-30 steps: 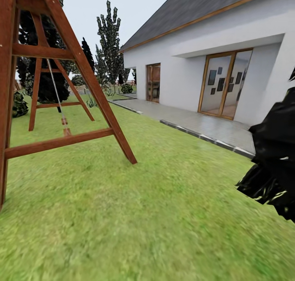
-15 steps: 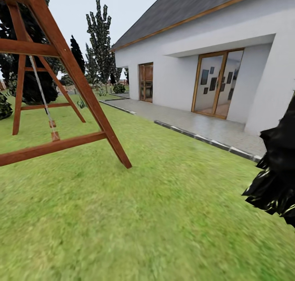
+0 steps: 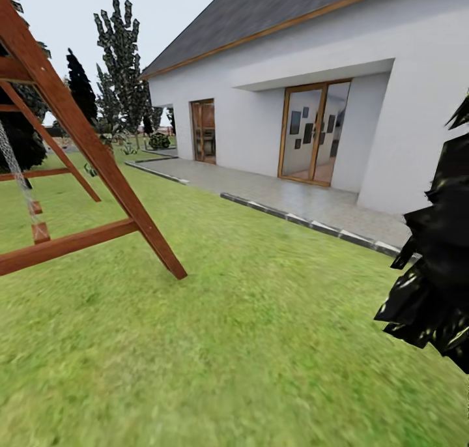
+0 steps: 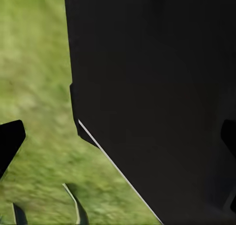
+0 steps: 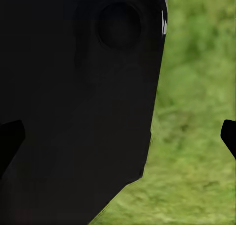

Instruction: Take the three Easter eggs out of the wicker basket on the lawn in the garden, then place them on the lawn next to a single tree (choose any tree) so that all three eggs are next to the same tree and none are left in the basket.

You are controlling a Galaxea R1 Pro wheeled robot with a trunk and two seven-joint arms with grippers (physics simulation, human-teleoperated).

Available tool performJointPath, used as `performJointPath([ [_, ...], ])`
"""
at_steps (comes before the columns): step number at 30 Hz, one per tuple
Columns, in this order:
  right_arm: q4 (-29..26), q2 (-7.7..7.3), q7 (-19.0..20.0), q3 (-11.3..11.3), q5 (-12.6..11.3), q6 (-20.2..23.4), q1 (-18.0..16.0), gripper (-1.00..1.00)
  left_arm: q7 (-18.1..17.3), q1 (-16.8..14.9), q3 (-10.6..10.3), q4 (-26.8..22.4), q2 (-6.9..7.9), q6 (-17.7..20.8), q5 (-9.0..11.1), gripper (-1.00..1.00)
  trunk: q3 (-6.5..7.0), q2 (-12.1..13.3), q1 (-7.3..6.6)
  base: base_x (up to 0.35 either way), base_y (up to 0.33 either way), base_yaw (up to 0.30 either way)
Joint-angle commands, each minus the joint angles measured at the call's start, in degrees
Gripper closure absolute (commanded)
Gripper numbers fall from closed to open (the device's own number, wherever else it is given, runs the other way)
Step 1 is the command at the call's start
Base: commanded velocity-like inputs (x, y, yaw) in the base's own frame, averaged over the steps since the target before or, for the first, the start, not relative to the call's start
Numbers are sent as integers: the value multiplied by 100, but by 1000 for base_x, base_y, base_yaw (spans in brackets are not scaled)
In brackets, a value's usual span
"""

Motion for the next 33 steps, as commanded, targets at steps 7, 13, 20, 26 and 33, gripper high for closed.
performJointPath([
  [7, 10, -1, 10, 2, 48, 5, -6, -100, -20, 0, 4, -1, 1, 5, 1, -100, -4, -2, 3, 317, 105, -25],
  [13, 10, -3, 5, 2, 46, 5, -8, -100, -20, 0, 4, -1, 1, 3, 1, -100, -4, -2, 3, 319, 105, -1],
  [20, 10, -1, 7, 2, 46, 1, -7, -100, -20, 0, 4, -1, 1, 4, 1, -100, -4, -2, 3, 321, 105, 0],
  [26, 10, -1, 8, 2, 46, 2, -8, -100, -20, 0, 4, -1, 1, 3, 1, -100, -4, -2, 3, 321, 105, -17],
  [33, 10, -1, 10, 2, 44, 2, -7, -100, -20, 0, 4, -1, 1, 2, 1, -100, -5, -2, 3, 321, 105, -235],
])
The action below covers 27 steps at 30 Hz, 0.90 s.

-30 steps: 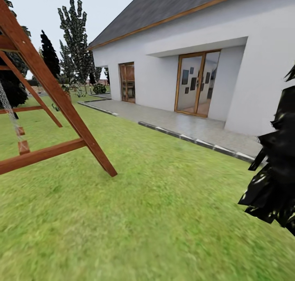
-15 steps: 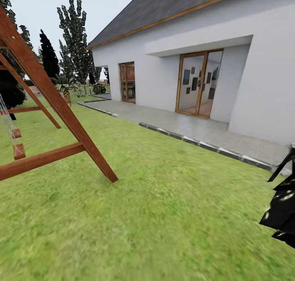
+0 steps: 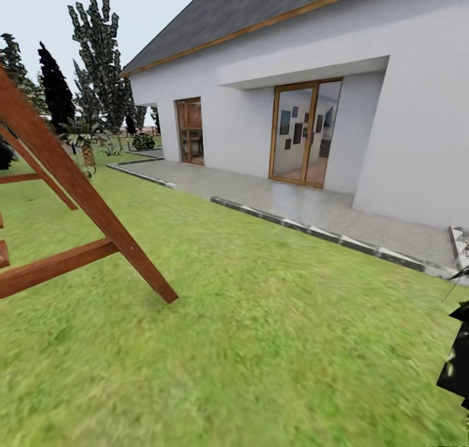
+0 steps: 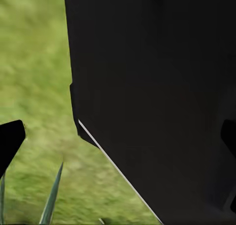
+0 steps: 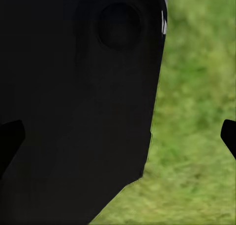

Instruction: Take the three Easter eggs out of the wicker basket on the lawn in the garden, then place them on the lawn next to a single tree (choose any tree) so that all three eggs are next to the same tree and none are left in the basket.

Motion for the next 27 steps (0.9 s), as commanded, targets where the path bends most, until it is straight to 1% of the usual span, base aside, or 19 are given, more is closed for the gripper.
performJointPath([
  [1, 11, -1, 10, 2, 47, 6, -6, -100, -20, 0, 4, -2, 2, 3, 1, -100, -6, -2, 3, 321, 105, -296],
  [6, 11, -1, 10, 2, 47, 6, -9, -100, -20, 0, 4, -2, 2, 3, 1, -100, -13, -2, 3, 321, 105, -289],
  [8, 11, -1, 10, 2, 49, 7, -9, -100, -20, 0, 4, -2, 2, 3, 1, -100, -14, -2, 3, 321, 105, -136],
  [23, 11, 3, 10, 2, 51, 1, -8, -100, -20, 0, 4, -2, 2, 10, -15, -100, -14, -2, 3, 321, 105, -8],
  [27, 11, -1, 10, 2, 51, -1, -10, -100, -24, 0, 1, -2, 2, 11, -21, -100, -14, -2, 3, 330, 40, 0],
])
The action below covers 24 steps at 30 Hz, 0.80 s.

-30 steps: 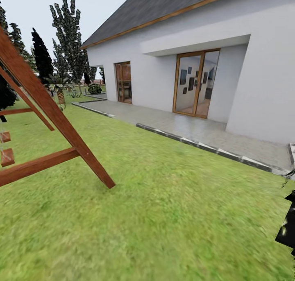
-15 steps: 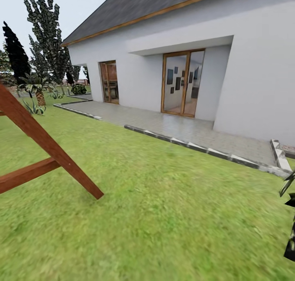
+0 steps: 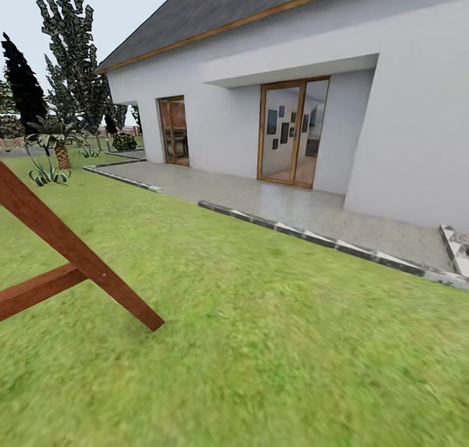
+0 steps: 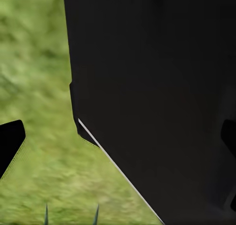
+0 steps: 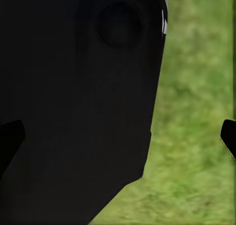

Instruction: Take the three Easter eggs out of the wicker basket on the lawn in the garden, then place them on the lawn next to a single tree (choose any tree) so that all three eggs are next to the same tree and none are left in the basket.

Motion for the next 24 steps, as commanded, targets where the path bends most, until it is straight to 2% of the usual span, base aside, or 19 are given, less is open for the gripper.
performJointPath([
  [1, 10, -2, 10, 2, 46, 4, -5, -100, -21, -1, 5, -1, 1, 3, -1, -100, -4, -2, 3, 332, 10, 0],
  [5, 10, -2, 10, 2, 46, 4, -6, -100, -19, -1, 5, -1, 1, 3, -5, -100, -4, -2, 3, 332, 3, -97],
  [17, 10, -2, 10, 2, 44, 4, -5, -100, -21, -1, 3, -1, 1, 3, -1, -100, -4, -2, 3, 333, 0, -278],
  [24, 10, -2, 10, 2, 45, 4, -4, -100, -20, -1, 4, -1, 1, 3, -3, -100, -4, -2, 3, 333, 0, -49],
])
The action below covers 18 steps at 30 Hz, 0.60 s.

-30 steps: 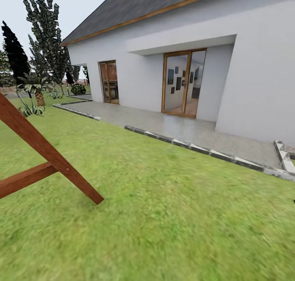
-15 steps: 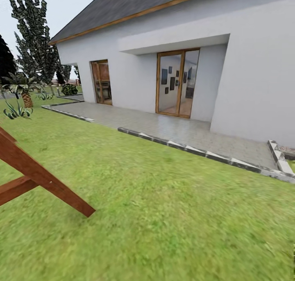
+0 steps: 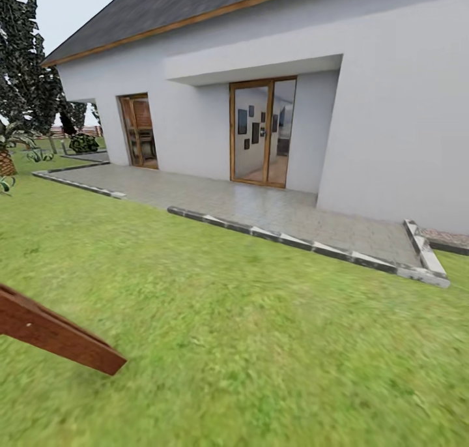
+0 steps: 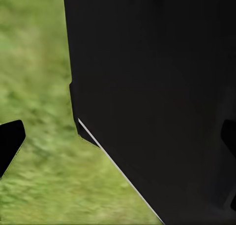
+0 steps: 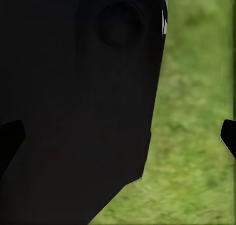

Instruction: Take the three Easter eggs out of the wicker basket on the lawn in the garden, then place them on the lawn next to a single tree (choose any tree) so that all three eggs are next to the same tree and none are left in the basket.

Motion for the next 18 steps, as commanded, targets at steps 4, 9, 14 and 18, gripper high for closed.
performJointPath([
  [4, 10, -1, 10, 2, 47, 5, -5, -100, -18, -1, 3, -1, 1, 3, -1, -100, -4, -2, 3, 333, 0, -3],
  [9, 10, -1, 10, 2, 47, 4, -5, -100, -20, -1, 5, -1, 1, 3, -2, -100, -4, -2, 3, 333, 0, 0],
  [14, 10, -1, 10, 2, 47, 4, -9, -100, -18, -1, 6, -1, 1, 3, 0, -100, -4, -2, 3, 333, 0, 0],
  [18, 10, -1, 10, 2, 47, 4, -7, -100, -20, -1, 4, -1, 1, 3, 3, -100, -4, -2, 3, 333, 0, 0],
])
